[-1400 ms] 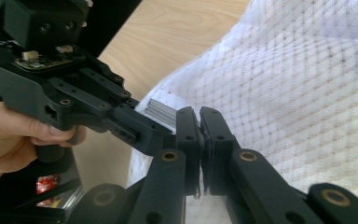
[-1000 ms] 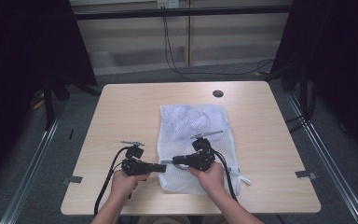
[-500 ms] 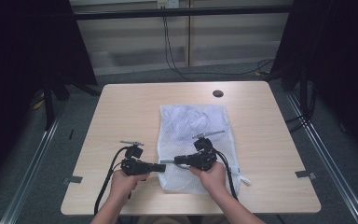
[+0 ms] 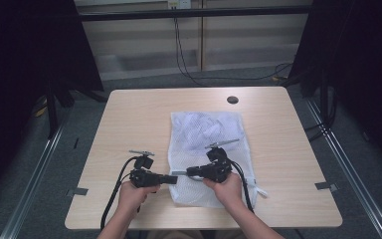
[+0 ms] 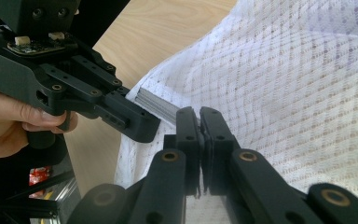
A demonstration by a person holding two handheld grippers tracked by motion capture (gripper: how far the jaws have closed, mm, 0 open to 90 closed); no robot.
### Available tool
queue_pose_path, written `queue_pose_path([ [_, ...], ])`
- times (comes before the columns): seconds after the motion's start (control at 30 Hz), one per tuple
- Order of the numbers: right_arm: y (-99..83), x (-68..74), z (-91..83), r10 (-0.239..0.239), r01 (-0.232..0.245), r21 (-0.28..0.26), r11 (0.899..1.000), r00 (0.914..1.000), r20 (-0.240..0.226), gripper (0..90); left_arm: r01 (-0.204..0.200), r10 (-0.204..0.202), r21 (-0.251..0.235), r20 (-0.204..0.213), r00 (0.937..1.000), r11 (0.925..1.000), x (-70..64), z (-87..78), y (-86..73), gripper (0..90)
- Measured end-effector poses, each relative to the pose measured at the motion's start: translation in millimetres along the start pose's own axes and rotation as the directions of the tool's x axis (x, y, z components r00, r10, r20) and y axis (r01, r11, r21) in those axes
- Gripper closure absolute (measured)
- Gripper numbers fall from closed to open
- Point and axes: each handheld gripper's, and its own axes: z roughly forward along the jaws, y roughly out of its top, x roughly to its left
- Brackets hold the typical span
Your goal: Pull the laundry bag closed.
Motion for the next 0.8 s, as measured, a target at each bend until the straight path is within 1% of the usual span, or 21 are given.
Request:
queue_pose_path([
  [0.03, 0.0, 0.2, -0.1, 0.0, 0.0, 0.0, 1.0, 1.0, 0.002, 86.7, 0.003, -0.003, 0.001, -0.007, 1.0, 1.0, -0.2, -0.7, 0.0, 88.2],
  [0.07, -0.1, -0.1, -0.6, -0.007, 0.007, -0.002, 1.0, 0.9998, 0.017, 86.7, -0.006, 0.006, 0.004, -0.001, 1.0, 1.0, 1.2, -2.0, 0.3, 88.1],
  [0.1, -0.3, -0.9, -1.8, -0.003, 0.004, -0.003, 1.0, 0.9996, 0.027, 86.7, 0.005, -0.005, -0.006, -0.003, 1.0, 1.0, 1.2, -3.1, 0.2, 88.1],
  [0.17, -1.0, -5.0, -4.2, 0.011, -0.011, -0.015, 1.0, 0.9998, 0.019, 86.7, 0.015, -0.015, -0.011, 0.013, 0.9998, 0.9998, 2.4, -4.7, 0.0, 88.2],
  [0.23, -1.1, -5.9, -5.9, 0.024, -0.024, -0.013, 1.0, 0.9996, 0.012, 86.7, 0.004, -0.004, -0.007, 0.005, 1.0, 1.0, 2.5, -4.0, -0.2, 88.2],
  [0.27, -1.2, -5.6, -6.3, 0.016, -0.016, -0.01, 1.0, 0.9997, 0.016, 86.7, 0.003, -0.003, -0.013, -0.004, 1.0, 0.9999, 2.1, -3.2, -0.3, 88.2],
  [0.3, -1.1, -5.4, -6.5, 0.013, -0.013, -0.009, 1.0, 0.9997, 0.019, 86.7, 0.007, -0.007, -0.009, 0.009, 0.9999, 0.9999, 2.4, -3.5, -0.1, 88.1],
  [0.37, -1.1, -6.2, -7.3, 0.016, -0.016, -0.017, 1.0, 0.9997, 0.017, 86.7, 0.007, -0.007, -0.015, 0.005, 1.0, 0.9999, 1.7, -3.0, 0.0, 88.1],
  [0.43, -1.2, -6.4, -7.0, 0.013, -0.013, -0.014, 1.0, 0.9998, 0.017, 86.7, 0.0, 0.0, -0.008, 0.0, 1.0, 1.0, 1.8, -3.2, 0.2, 88.2],
  [0.47, -1.4, -6.5, -6.7, 0.015, -0.015, -0.01, 1.0, 0.9997, 0.018, 86.7, 0.008, -0.008, -0.007, 0.003, 1.0, 0.9999, 1.1, -3.0, -0.1, 88.2],
  [0.57, -1.7, -6.6, -6.9, 0.014, -0.014, -0.006, 1.0, 0.9998, 0.015, 86.7, 0.009, -0.009, -0.005, 0.011, 0.9999, 0.9999, 0.8, -3.0, 0.0, 88.2],
  [0.67, -2.0, -7.2, -7.7, 0.013, -0.013, -0.007, 1.0, 0.9998, 0.013, 86.7, -0.003, 0.003, -0.003, -0.002, 1.0, 1.0, -1.4, -3.0, 0.3, 88.2],
  [0.77, -2.7, -8.4, -7.6, 0.019, -0.019, -0.007, 1.0, 0.9998, 0.006, 86.7, -0.01, 0.01, 0.0, 0.001, 0.9999, 0.9999, -1.4, -3.2, 0.7, 88.1],
  [0.8, -2.8, -8.5, -7.6, 0.02, -0.02, -0.007, 1.0, 0.9998, 0.005, 86.7, -0.004, 0.004, 0.001, 0.002, 1.0, 1.0, -1.6, -3.1, 0.6, 88.2],
])
